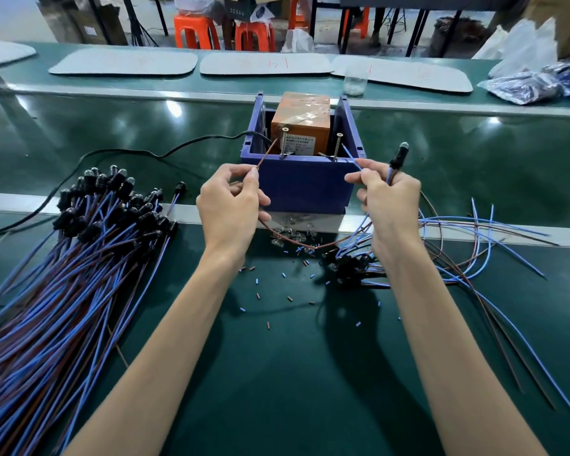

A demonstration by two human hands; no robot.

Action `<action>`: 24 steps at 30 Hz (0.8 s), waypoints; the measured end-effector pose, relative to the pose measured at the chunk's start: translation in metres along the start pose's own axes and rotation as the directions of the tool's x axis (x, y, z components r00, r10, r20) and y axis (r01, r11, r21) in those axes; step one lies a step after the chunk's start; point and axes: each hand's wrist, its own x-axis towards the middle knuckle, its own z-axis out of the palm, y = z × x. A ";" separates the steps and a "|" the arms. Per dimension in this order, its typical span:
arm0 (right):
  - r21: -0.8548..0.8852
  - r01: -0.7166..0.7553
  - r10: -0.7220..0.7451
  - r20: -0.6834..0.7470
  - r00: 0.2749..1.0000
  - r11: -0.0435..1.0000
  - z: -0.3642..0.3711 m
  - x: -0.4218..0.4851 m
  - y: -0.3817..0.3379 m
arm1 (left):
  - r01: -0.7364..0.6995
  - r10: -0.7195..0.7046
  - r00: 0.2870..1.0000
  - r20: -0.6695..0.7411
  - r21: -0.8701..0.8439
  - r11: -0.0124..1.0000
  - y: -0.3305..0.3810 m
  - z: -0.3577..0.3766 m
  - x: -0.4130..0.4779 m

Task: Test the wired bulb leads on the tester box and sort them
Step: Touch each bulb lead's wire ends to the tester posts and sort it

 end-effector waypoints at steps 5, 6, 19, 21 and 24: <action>0.051 -0.004 0.002 0.049 0.999 0.999 -0.003 0.002 0.001 | 0.003 -0.002 0.998 0.061 -0.021 1.000 0.001 0.000 -0.001; 0.056 -0.001 -0.002 0.053 0.999 0.998 -0.003 0.002 0.000 | 0.001 0.000 0.998 0.065 -0.018 1.000 0.001 0.001 -0.001; 0.068 -0.006 0.000 0.076 0.997 0.998 -0.004 -0.001 -0.005 | -0.011 0.009 0.998 0.067 0.017 1.000 0.001 0.002 -0.005; 0.070 -0.008 0.002 0.078 0.997 0.997 -0.004 -0.001 -0.005 | -0.010 0.008 0.998 0.069 0.017 1.000 0.001 0.003 -0.005; 0.073 -0.009 0.003 0.079 0.997 0.997 -0.004 -0.002 -0.005 | -0.012 0.011 0.998 0.069 0.020 1.000 0.002 0.003 -0.006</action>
